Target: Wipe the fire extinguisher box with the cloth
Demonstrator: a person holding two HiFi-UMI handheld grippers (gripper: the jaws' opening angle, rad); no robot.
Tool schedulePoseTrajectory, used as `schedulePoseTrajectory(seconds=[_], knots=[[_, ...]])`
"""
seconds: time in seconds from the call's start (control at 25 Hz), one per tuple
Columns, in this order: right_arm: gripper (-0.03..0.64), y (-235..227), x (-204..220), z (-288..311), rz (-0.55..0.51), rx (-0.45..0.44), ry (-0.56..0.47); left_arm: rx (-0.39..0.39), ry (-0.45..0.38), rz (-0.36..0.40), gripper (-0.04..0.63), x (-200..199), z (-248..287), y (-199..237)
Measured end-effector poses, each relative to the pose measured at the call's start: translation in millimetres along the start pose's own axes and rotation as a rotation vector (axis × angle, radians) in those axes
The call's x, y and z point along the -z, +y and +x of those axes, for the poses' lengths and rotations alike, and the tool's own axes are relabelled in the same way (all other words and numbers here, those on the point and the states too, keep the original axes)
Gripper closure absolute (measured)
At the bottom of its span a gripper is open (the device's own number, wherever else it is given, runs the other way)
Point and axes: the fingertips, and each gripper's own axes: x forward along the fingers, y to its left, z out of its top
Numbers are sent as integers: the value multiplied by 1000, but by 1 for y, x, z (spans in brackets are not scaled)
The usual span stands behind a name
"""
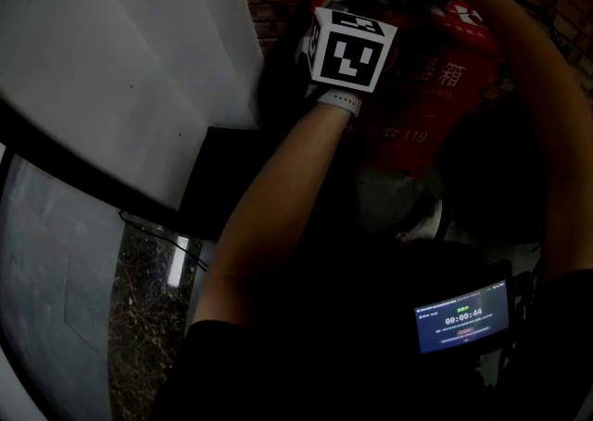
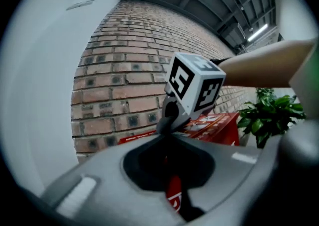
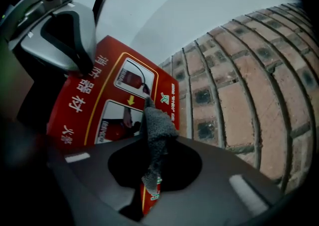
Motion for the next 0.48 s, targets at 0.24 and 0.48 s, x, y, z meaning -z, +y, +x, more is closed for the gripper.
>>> schedulePoseTrajectory(seconds=[0.24, 0.48], knots=[[595, 19, -9, -14, -20, -13, -19, -23, 24, -9, 594, 1, 1, 1], [595, 47, -13, -37, -62, -34, -23, -8, 39, -49, 594, -1, 1, -3]])
